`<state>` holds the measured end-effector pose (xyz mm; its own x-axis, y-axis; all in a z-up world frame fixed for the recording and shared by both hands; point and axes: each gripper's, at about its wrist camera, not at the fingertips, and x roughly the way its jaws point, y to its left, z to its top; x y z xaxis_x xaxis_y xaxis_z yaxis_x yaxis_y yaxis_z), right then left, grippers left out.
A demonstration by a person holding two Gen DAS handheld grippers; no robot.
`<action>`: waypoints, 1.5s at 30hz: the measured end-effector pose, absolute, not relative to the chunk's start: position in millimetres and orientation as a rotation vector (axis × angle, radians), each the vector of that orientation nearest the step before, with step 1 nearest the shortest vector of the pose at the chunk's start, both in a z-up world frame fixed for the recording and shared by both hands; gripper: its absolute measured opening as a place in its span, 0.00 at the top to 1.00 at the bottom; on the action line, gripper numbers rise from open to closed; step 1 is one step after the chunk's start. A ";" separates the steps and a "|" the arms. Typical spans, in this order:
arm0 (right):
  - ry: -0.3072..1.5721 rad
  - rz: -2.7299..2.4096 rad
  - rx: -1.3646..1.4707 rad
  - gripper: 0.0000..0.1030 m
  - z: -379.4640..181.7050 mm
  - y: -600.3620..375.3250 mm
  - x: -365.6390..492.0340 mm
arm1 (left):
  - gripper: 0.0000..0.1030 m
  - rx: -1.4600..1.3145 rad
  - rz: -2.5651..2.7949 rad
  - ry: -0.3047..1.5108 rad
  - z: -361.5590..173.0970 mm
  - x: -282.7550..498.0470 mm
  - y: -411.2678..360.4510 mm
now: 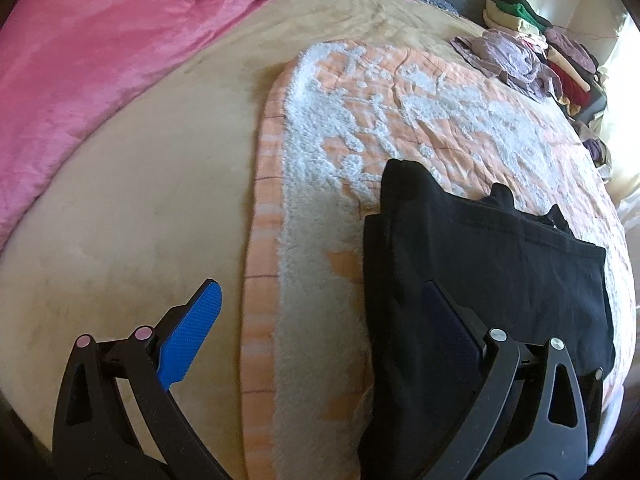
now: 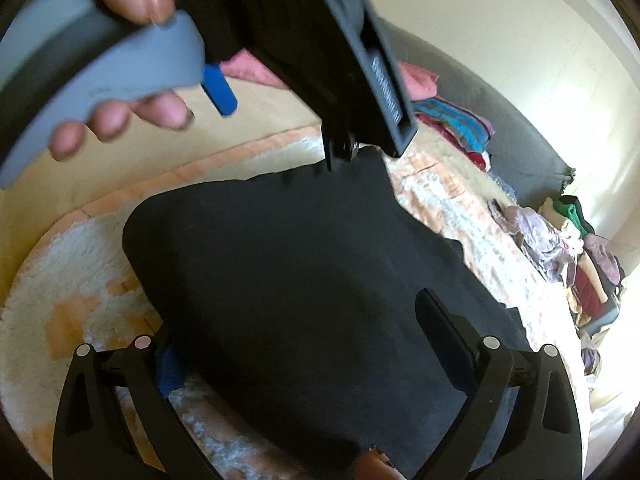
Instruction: Fold small clothes
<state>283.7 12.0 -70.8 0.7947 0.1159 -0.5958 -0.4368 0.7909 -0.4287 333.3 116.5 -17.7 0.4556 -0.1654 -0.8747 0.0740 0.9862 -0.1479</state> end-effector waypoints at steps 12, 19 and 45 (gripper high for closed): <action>0.522 0.432 -0.501 0.78 -54.0 -6.4 271.9 | 0.09 -0.145 -0.239 1.155 -32.9 356.8 95.6; 0.498 0.446 -0.463 0.79 -44.5 -18.5 268.2 | 0.09 -0.181 -0.272 1.199 -44.1 364.2 89.6; 0.408 0.377 -0.394 0.81 -11.6 -37.9 215.6 | 0.63 -0.171 -0.416 1.131 -6.2 343.4 43.0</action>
<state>215.6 -37.9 -11.6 0.8517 0.2709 -0.4485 -0.4254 0.8572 -0.2903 343.4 43.0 -6.2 0.3592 -0.4057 -0.8405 0.2350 0.9108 -0.3393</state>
